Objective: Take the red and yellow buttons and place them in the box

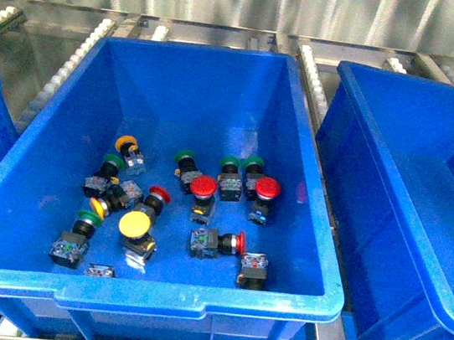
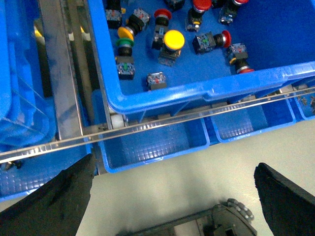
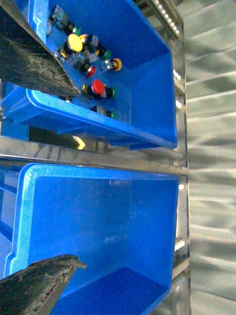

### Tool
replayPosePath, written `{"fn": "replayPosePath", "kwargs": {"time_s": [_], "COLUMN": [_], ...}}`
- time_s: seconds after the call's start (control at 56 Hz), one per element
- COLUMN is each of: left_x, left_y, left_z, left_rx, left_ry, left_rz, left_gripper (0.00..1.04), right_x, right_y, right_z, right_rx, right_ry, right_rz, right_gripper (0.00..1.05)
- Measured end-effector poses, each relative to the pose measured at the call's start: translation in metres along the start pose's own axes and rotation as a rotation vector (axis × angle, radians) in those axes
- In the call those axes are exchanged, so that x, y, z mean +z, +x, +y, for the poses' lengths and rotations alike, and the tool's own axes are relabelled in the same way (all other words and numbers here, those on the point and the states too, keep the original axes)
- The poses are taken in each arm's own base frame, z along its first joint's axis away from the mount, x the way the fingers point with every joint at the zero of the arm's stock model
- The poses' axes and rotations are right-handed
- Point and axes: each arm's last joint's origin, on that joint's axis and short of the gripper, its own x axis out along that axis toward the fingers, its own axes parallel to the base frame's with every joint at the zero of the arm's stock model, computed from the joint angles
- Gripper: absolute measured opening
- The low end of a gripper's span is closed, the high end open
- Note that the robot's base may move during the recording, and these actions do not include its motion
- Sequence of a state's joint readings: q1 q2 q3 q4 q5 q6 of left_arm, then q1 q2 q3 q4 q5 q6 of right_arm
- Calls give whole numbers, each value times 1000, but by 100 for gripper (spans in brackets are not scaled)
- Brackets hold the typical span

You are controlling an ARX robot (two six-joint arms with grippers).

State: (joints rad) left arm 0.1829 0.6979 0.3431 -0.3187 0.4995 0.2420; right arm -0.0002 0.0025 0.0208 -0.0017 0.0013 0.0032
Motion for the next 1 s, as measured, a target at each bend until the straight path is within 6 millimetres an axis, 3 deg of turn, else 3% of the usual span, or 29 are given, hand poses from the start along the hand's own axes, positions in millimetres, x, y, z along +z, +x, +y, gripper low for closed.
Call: {"fn": "replayPosePath", "kwargs": {"time_s": [0.197,0.429,0.59,0.733,1.001], "left_x": [29,71,84,92,103], "left_y": [27,77,111,153,206], "left_z": [13,4,2,8,-7], "left_rx": [8,-48,-45,-22,-45], "left_ry": [117,216,278,318,362], "left_rz": [0,15,43,95,144], "left_gripper": [97,97,97,97,97], "right_x": [0,0,0,0,0], "right_y": [0,0,0,0,0], "right_z": [0,0,0,0,0], "right_rx": [0,0,0,0,0], "right_ry": [0,0,0,0,0], "right_rz": [0,0,0,0,0], "right_gripper": [98,98,98,98,98]}}
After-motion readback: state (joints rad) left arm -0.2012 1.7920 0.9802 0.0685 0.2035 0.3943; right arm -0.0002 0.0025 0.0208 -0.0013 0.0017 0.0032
